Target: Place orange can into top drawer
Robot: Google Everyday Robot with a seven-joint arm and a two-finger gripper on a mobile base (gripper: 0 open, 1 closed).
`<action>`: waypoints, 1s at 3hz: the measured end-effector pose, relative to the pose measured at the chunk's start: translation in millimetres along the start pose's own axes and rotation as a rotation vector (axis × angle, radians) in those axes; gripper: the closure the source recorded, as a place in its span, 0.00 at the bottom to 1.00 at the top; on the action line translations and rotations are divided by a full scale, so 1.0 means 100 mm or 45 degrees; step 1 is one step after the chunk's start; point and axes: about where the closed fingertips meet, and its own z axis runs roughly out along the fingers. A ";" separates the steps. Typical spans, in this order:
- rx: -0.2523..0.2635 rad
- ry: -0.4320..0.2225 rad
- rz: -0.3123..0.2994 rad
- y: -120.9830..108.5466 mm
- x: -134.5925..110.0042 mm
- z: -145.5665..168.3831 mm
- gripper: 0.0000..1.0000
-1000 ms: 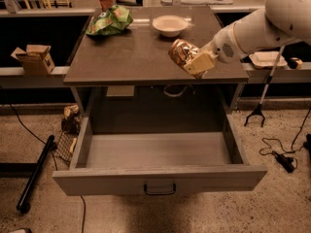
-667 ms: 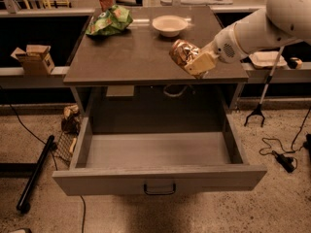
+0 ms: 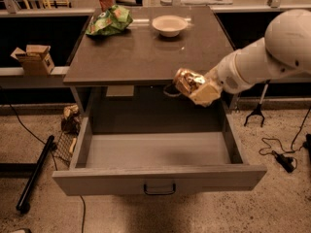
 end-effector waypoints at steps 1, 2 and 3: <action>-0.057 0.110 0.008 0.45 0.55 0.43 1.00; -0.060 0.112 0.005 0.45 0.55 0.47 1.00; -0.103 0.146 -0.036 0.51 0.61 0.96 1.00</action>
Offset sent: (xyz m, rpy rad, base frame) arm -0.0253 0.0048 -0.0522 -0.0412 0.0476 0.0039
